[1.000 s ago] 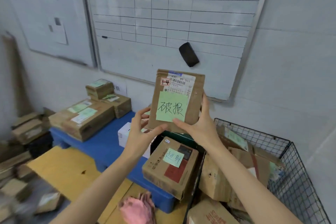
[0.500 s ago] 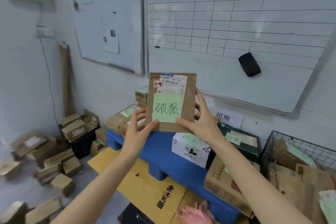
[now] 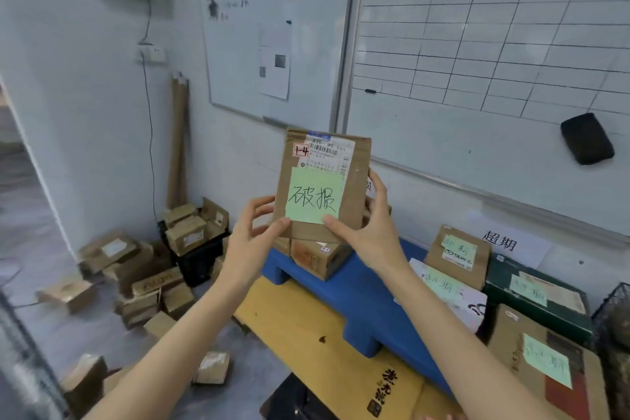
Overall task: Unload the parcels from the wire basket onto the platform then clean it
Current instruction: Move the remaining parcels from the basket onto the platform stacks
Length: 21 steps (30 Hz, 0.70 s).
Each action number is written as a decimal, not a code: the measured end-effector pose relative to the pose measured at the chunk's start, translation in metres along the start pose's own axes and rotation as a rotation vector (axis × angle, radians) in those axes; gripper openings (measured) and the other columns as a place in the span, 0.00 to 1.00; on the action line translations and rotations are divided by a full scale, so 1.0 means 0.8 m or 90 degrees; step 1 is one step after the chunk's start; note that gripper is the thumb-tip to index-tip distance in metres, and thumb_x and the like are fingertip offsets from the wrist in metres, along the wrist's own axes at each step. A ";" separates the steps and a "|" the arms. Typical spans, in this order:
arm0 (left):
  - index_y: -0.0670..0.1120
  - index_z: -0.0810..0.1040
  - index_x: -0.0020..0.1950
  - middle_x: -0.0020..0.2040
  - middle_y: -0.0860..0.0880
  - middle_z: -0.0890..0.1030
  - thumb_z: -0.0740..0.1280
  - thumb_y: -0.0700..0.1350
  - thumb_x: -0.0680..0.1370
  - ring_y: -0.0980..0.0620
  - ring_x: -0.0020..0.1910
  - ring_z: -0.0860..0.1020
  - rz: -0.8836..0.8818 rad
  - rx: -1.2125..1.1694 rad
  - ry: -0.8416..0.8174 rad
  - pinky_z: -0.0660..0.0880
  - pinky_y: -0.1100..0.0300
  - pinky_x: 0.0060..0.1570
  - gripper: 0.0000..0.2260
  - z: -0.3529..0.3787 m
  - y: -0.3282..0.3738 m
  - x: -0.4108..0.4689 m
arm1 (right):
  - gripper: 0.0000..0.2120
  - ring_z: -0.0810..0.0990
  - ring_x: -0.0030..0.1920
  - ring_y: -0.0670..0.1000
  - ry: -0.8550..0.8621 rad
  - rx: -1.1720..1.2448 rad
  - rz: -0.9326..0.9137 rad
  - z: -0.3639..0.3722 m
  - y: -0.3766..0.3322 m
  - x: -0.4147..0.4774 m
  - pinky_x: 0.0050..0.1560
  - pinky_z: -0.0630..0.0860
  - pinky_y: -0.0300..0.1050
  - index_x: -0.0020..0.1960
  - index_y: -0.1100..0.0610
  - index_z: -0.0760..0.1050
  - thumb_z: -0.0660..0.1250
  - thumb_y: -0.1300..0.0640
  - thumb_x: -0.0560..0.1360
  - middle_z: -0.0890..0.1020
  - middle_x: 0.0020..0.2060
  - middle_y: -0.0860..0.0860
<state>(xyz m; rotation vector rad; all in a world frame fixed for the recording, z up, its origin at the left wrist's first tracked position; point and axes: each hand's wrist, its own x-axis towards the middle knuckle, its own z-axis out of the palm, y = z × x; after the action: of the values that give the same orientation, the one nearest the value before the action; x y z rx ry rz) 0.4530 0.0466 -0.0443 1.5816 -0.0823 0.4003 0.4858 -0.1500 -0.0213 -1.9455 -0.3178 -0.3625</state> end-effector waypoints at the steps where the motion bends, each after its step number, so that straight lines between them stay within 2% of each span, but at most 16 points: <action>1: 0.56 0.73 0.64 0.61 0.57 0.78 0.69 0.48 0.79 0.53 0.56 0.79 0.002 -0.001 0.006 0.74 0.62 0.48 0.15 -0.003 -0.004 0.006 | 0.52 0.72 0.70 0.47 0.011 -0.013 -0.006 0.010 0.001 0.007 0.69 0.71 0.57 0.76 0.36 0.47 0.80 0.43 0.65 0.73 0.70 0.42; 4: 0.57 0.72 0.63 0.60 0.57 0.78 0.70 0.48 0.77 0.54 0.55 0.79 0.004 0.001 0.034 0.74 0.63 0.46 0.16 -0.010 -0.016 0.027 | 0.51 0.73 0.66 0.45 0.018 -0.028 -0.017 0.033 0.008 0.033 0.64 0.73 0.50 0.74 0.38 0.49 0.80 0.43 0.64 0.73 0.68 0.40; 6: 0.58 0.72 0.62 0.59 0.57 0.78 0.71 0.48 0.77 0.55 0.55 0.79 0.011 0.007 0.049 0.75 0.63 0.46 0.16 -0.017 -0.025 0.046 | 0.49 0.73 0.62 0.37 0.008 -0.012 -0.031 0.047 0.016 0.053 0.60 0.71 0.40 0.73 0.39 0.51 0.80 0.45 0.65 0.73 0.64 0.34; 8: 0.61 0.71 0.62 0.60 0.58 0.78 0.70 0.49 0.78 0.55 0.56 0.79 0.016 0.019 0.051 0.78 0.59 0.50 0.16 -0.025 -0.036 0.069 | 0.45 0.71 0.60 0.28 -0.014 0.030 -0.045 0.058 0.025 0.076 0.56 0.70 0.29 0.73 0.40 0.53 0.80 0.50 0.68 0.71 0.61 0.29; 10: 0.64 0.70 0.63 0.61 0.58 0.77 0.70 0.52 0.78 0.54 0.57 0.79 0.018 0.028 0.045 0.79 0.52 0.55 0.16 -0.031 -0.047 0.096 | 0.42 0.69 0.64 0.29 -0.038 0.072 -0.051 0.066 0.038 0.102 0.62 0.72 0.31 0.74 0.41 0.55 0.78 0.53 0.70 0.72 0.65 0.33; 12: 0.65 0.69 0.63 0.61 0.58 0.77 0.69 0.54 0.77 0.54 0.57 0.79 0.016 0.032 0.040 0.78 0.49 0.57 0.17 -0.032 -0.055 0.127 | 0.40 0.68 0.69 0.37 -0.051 0.084 -0.059 0.071 0.053 0.132 0.69 0.69 0.43 0.75 0.38 0.55 0.76 0.51 0.72 0.70 0.70 0.38; 15: 0.65 0.69 0.64 0.62 0.56 0.77 0.67 0.51 0.80 0.54 0.56 0.79 0.001 0.036 0.017 0.77 0.52 0.56 0.16 -0.019 -0.064 0.180 | 0.40 0.67 0.71 0.40 -0.072 0.089 -0.045 0.071 0.073 0.176 0.69 0.70 0.50 0.74 0.31 0.53 0.73 0.42 0.71 0.65 0.70 0.30; 16: 0.67 0.69 0.63 0.62 0.56 0.77 0.67 0.51 0.80 0.54 0.56 0.79 -0.004 0.038 0.006 0.77 0.53 0.55 0.16 -0.012 -0.066 0.199 | 0.41 0.68 0.70 0.38 -0.072 0.088 -0.036 0.068 0.080 0.190 0.67 0.71 0.48 0.75 0.30 0.51 0.72 0.40 0.71 0.65 0.68 0.26; 19: 0.66 0.69 0.63 0.61 0.58 0.76 0.67 0.50 0.79 0.59 0.53 0.79 -0.005 0.050 -0.023 0.75 0.60 0.49 0.16 0.015 -0.078 0.251 | 0.40 0.69 0.60 0.25 -0.062 0.075 -0.007 0.053 0.104 0.227 0.57 0.70 0.30 0.74 0.29 0.47 0.70 0.40 0.72 0.64 0.61 0.22; 20: 0.64 0.69 0.63 0.61 0.58 0.76 0.67 0.49 0.80 0.61 0.51 0.79 -0.002 0.055 -0.029 0.74 0.63 0.47 0.16 0.027 -0.083 0.265 | 0.40 0.69 0.58 0.24 -0.057 0.080 0.006 0.046 0.115 0.238 0.54 0.70 0.28 0.73 0.28 0.47 0.70 0.41 0.73 0.65 0.62 0.23; 21: 0.63 0.69 0.64 0.60 0.59 0.76 0.66 0.48 0.80 0.62 0.50 0.79 0.003 0.061 -0.037 0.73 0.66 0.45 0.15 0.038 -0.088 0.277 | 0.40 0.69 0.59 0.25 -0.052 0.083 0.015 0.040 0.127 0.247 0.56 0.71 0.30 0.74 0.28 0.47 0.69 0.40 0.72 0.66 0.63 0.25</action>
<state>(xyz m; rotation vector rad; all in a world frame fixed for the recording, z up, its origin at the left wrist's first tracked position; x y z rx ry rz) 0.6868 0.0640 -0.0444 1.6884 -0.1136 0.3668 0.7095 -0.1487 -0.0407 -1.8371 -0.3625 -0.2412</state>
